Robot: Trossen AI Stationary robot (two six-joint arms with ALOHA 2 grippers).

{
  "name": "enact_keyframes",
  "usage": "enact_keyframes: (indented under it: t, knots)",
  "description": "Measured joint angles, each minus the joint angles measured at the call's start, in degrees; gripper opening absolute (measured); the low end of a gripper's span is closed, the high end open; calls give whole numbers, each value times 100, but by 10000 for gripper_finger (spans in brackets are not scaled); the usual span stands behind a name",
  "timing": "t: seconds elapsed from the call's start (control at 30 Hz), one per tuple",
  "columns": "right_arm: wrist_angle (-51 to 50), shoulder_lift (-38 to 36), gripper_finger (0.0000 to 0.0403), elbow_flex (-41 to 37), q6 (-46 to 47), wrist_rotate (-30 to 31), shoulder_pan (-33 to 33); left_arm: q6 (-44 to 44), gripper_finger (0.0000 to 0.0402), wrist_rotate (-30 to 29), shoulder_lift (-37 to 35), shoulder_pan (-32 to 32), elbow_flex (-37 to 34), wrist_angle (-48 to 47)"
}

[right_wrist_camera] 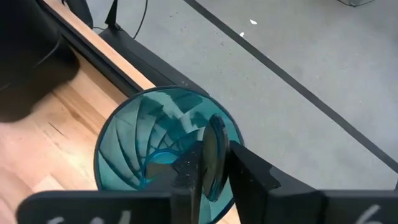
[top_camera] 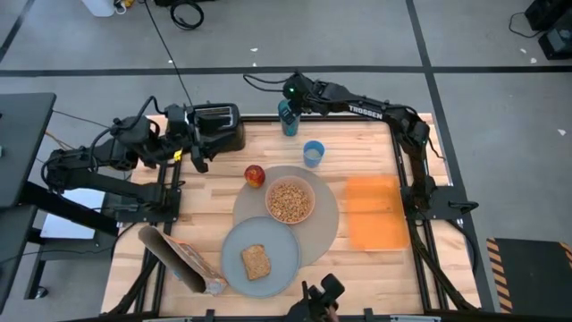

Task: Arrange a breakfast setting
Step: Put the black spoon on the brown table mat to the right of the light orange bowl

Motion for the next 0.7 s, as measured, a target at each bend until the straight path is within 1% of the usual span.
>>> enact_keyframes:
  t: [0.3, 0.47, 0.7]
  knots:
    - [103, 0, 46, 0, -151, -2, 141, 131, 286, 2, -21, 0, 0, -57]
    - [159, 0, 36, 0, -430, 137, 253, 57, 286, 4, -102, 0, -2, -298]
    - [196, 0, 26, 0, -746, 151, 385, 67, 286, 5, -168, 0, -2, -306]
